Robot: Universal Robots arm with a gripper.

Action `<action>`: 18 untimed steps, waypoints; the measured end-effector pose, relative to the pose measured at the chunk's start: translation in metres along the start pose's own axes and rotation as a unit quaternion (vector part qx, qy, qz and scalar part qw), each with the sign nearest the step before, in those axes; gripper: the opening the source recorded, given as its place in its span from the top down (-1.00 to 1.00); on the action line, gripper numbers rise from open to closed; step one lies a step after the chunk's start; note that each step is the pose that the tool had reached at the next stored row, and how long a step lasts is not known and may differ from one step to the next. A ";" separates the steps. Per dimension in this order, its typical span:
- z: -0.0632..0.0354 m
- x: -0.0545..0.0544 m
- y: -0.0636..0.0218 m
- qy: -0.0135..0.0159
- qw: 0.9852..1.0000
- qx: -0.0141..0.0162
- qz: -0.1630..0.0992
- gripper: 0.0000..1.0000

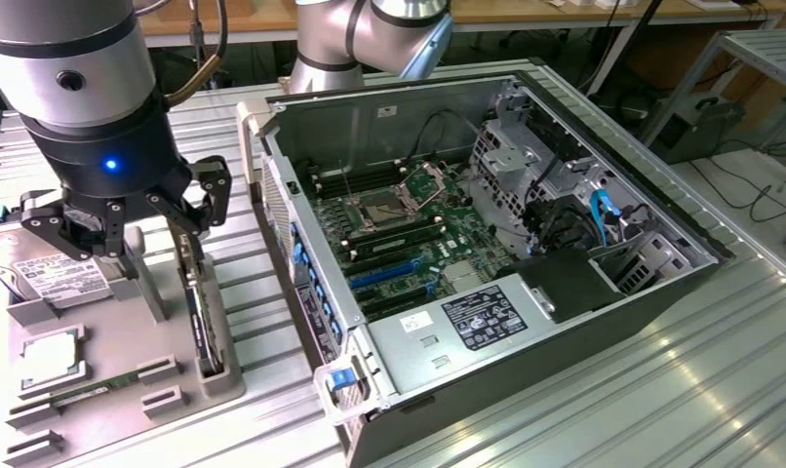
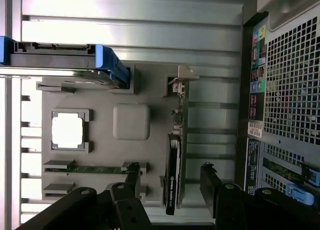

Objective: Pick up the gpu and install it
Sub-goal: 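Pick up the gpu and move the gpu toward the slot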

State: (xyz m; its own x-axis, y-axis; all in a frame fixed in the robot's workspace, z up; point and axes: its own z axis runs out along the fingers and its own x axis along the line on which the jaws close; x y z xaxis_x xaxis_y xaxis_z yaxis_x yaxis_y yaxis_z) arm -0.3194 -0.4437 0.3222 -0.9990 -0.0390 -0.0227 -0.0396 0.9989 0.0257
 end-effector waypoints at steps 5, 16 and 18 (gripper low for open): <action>0.0032 0.000 -0.0004 0.000 1.000 0.000 0.000 -0.21; 0.0104 0.001 -0.0023 0.000 1.000 0.000 0.000 -0.21; 0.0116 0.001 -0.0025 0.000 1.000 0.000 0.000 -0.21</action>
State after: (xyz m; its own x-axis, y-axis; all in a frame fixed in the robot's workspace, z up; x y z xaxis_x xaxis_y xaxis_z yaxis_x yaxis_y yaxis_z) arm -0.3198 -0.4459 0.3105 -0.9990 -0.0390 -0.0227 -0.0396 0.9989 0.0257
